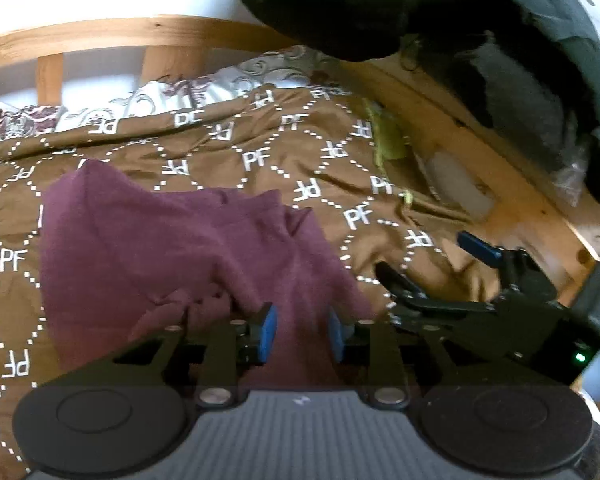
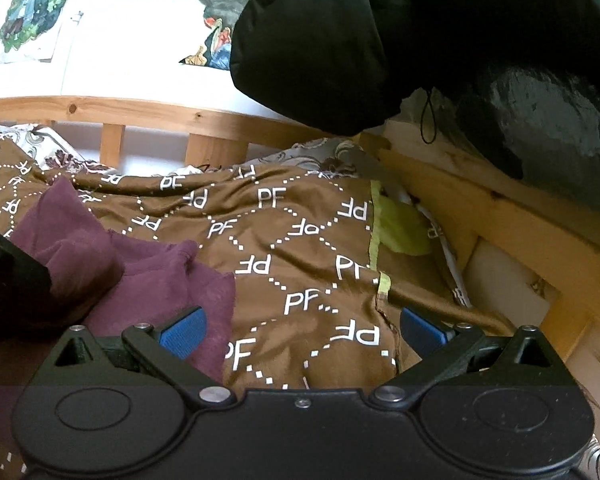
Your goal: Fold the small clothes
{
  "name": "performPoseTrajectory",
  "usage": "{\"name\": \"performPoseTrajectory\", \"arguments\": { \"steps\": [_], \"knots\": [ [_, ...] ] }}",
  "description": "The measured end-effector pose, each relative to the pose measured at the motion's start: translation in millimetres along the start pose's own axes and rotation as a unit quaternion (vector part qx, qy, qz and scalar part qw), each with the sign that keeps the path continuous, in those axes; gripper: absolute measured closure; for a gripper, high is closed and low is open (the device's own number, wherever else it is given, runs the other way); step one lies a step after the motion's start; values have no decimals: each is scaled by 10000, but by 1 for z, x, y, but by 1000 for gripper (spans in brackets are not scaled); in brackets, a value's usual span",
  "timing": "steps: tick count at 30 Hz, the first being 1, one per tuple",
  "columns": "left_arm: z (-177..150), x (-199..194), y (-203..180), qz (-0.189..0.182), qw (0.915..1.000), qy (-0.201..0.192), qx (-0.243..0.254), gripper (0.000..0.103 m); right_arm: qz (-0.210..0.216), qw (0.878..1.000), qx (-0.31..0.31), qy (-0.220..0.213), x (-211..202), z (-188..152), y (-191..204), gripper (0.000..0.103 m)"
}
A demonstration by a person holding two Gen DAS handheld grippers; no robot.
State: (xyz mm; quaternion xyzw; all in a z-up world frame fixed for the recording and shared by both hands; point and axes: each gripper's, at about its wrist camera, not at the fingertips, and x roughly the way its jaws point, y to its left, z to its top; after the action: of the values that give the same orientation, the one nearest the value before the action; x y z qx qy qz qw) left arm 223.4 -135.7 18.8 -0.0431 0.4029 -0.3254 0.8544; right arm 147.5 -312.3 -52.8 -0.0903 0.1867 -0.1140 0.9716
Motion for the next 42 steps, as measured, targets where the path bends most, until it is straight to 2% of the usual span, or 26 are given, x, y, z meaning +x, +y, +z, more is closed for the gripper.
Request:
{"name": "performPoseTrajectory", "arguments": {
  "steps": [2,3,5,6,8,13,16,19,22,26,29,34,36,38,40,42],
  "knots": [
    [-3,-5,-2,-113,9999,-49,-12,49,-37,10000,12,-3,0,0,-1,1],
    [-5,-9,-2,-158,9998,-82,-36,45,-68,10000,34,-4,0,0,-2,1],
    [-9,-18,-1,-276,9994,-167,-83,30,-109,9999,90,-1,1,-1,-4,1],
    [-12,-23,0,-310,9992,-216,-115,28,-126,9998,126,7,1,-1,-6,1],
    [-15,-31,1,-306,9989,-312,-161,17,-141,9997,197,33,2,-1,-7,1],
    [-20,-55,3,36,9979,-652,14,1,46,9992,379,97,4,-1,-7,1],
    [-23,-68,5,403,9953,-862,158,1,209,9985,496,60,2,0,-4,1],
    [-29,-73,11,591,9934,-971,151,1,376,9976,579,-54,-2,0,1,1],
    [-39,-67,16,998,9905,-889,311,1,757,9922,960,-224,-7,1,2,1],
    [-58,-52,21,1456,9843,-637,763,1,1443,9778,1489,-287,-4,5,0,1],
    [-70,-44,26,1591,9814,-478,958,1,1803,9680,1719,-288,4,10,1,1],
    [-77,-36,30,1749,9787,-366,1012,2,2755,9324,2340,-16,28,13,10,1],
    [-81,-37,32,1743,9781,-367,1079,7,3076,9190,2460,156,37,11,17,1],
    [-81,-35,32,1765,9769,-359,1149,21,3287,9073,2608,272,43,8,22,2],
    [-82,-34,29,1828,9744,-363,1255,29,3439,8962,2772,404,48,4,28,12],
    [-84,-34,26,1928,9698,-427,1433,42,3374,8943,2898,482,52,2,32,19]
  ]
}}
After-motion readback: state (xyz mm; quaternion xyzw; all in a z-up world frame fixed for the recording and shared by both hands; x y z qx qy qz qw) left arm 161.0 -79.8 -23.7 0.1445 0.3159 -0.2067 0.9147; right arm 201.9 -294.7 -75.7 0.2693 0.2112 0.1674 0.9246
